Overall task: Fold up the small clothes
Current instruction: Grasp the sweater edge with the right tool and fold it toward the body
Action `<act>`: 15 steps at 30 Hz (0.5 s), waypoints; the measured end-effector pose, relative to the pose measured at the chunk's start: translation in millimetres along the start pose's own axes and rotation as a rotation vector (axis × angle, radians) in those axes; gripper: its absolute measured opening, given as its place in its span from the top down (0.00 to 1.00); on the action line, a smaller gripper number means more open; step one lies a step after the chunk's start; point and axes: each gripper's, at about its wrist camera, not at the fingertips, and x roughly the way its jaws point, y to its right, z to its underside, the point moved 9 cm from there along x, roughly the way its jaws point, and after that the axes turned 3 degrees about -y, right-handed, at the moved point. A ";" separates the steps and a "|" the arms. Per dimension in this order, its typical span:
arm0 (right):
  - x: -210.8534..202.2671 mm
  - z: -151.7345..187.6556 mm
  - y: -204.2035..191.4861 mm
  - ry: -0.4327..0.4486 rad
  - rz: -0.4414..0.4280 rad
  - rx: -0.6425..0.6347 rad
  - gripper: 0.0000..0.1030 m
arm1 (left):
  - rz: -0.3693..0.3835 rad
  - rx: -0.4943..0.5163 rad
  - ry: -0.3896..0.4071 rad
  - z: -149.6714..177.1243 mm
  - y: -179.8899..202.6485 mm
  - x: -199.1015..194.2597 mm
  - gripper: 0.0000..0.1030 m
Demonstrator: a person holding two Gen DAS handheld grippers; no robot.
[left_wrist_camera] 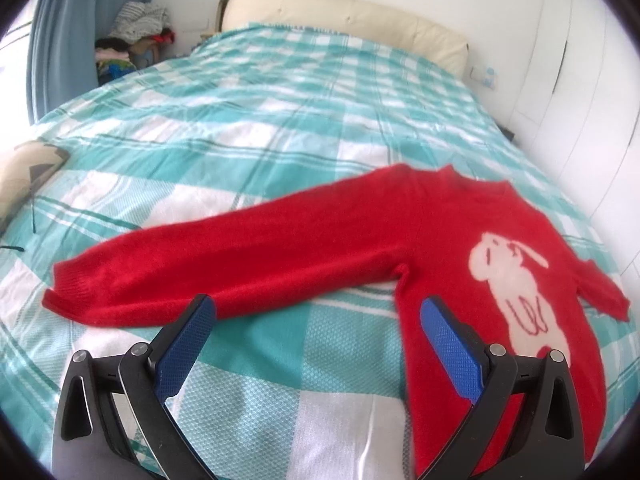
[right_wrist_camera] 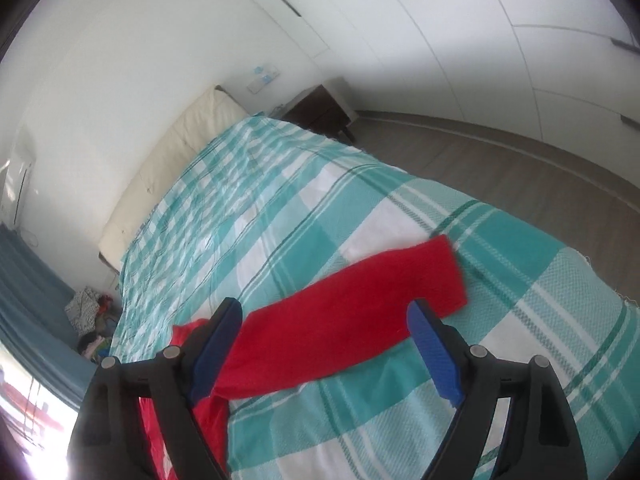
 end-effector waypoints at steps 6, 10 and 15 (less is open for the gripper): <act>33.3 -2.9 59.0 -0.068 0.004 0.213 0.20 | -0.009 -0.110 0.031 -11.0 -17.2 2.4 0.01; 50.9 0.6 66.0 -0.133 0.011 0.216 0.28 | 0.012 -0.174 0.020 -7.5 -24.0 4.0 0.01; 74.2 3.7 62.8 -0.193 0.017 0.161 0.45 | -0.007 -0.147 0.005 -4.4 -19.9 9.2 0.01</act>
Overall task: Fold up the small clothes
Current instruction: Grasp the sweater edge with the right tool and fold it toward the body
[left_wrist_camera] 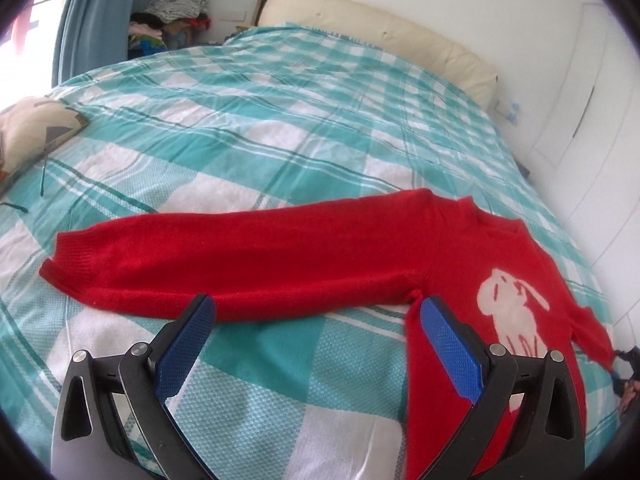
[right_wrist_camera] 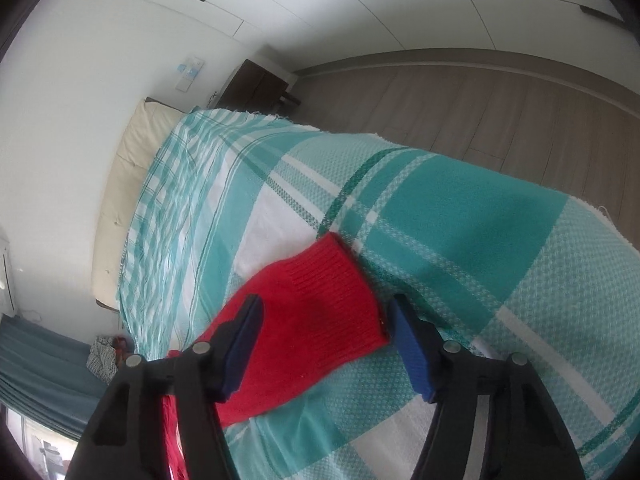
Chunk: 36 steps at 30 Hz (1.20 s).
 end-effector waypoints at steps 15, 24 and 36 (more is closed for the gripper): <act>-15.5 -8.4 15.8 0.116 0.267 -0.086 0.97 | -0.029 0.002 -0.010 3.3 -3.5 5.8 0.01; -55.5 20.5 -141.0 0.251 0.126 -0.456 0.97 | -0.057 -0.012 0.005 -1.5 -7.8 6.4 0.01; 49.8 250.5 -419.5 -0.077 -0.171 -1.000 0.97 | -0.051 -0.051 0.011 -5.0 -17.7 3.7 0.01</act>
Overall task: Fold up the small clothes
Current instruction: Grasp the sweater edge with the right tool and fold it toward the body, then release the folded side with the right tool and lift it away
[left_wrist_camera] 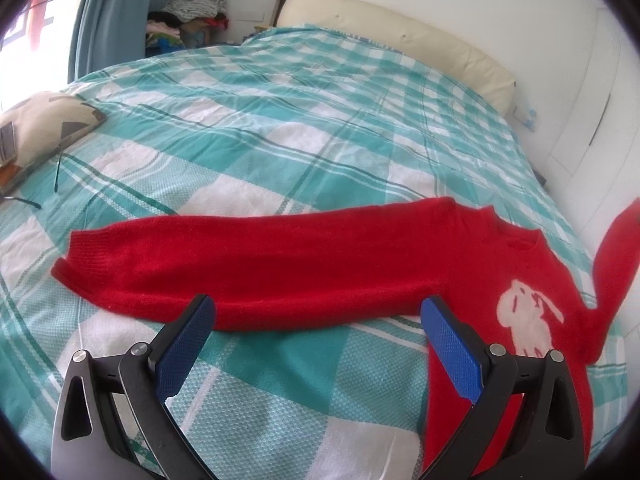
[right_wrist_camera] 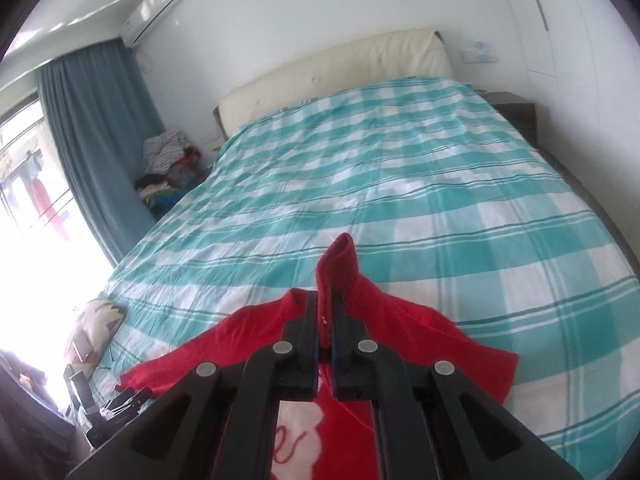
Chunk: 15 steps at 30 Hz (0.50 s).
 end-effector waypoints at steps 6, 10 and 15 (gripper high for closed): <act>97.9 48.8 -52.1 -0.174 -0.054 -0.099 0.95 | 0.011 -0.034 0.007 -5.3 -5.9 0.2 0.01; 138.4 96.6 -68.4 -0.358 -0.213 -0.024 0.52 | 0.007 -0.054 0.007 -7.9 -9.8 1.4 0.01; 122.5 112.5 -64.6 -0.360 -0.303 0.019 0.43 | 0.004 -0.090 0.003 -9.4 -13.9 3.6 0.01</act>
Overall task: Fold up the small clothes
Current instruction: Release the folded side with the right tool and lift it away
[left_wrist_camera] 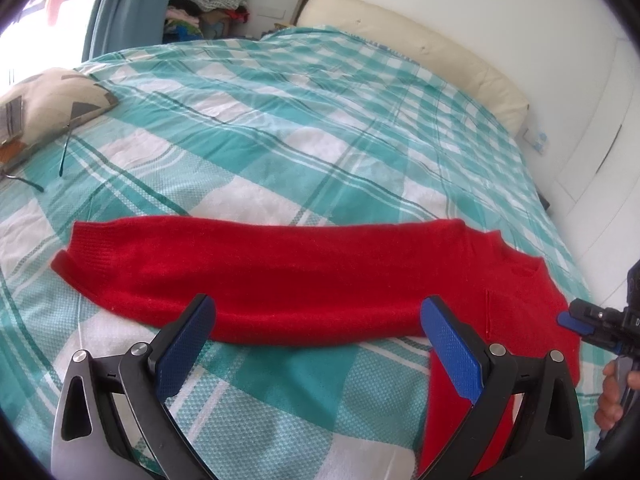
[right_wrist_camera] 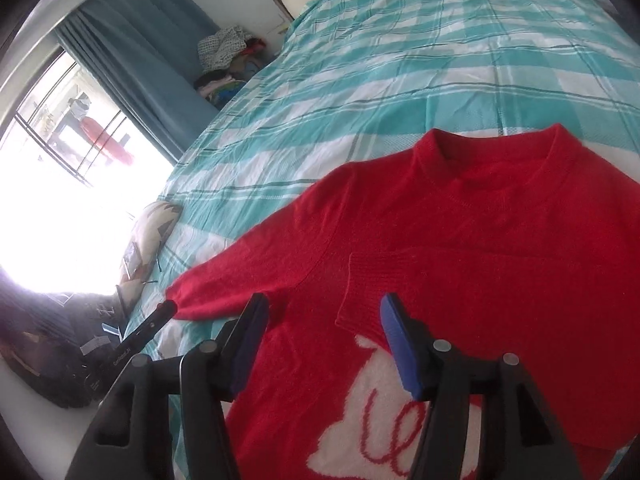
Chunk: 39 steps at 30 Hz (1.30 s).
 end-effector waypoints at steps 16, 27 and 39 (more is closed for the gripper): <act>-167.2 157.6 152.6 0.180 0.560 0.005 0.38 | -0.074 0.200 -0.047 29.1 34.4 6.1 0.01; -207.4 179.8 191.8 0.332 0.695 0.244 0.31 | -0.125 0.331 -0.048 48.2 60.2 10.9 0.01; -191.5 197.9 216.7 0.284 0.709 0.356 0.20 | -0.295 0.322 0.066 28.6 51.4 0.4 0.01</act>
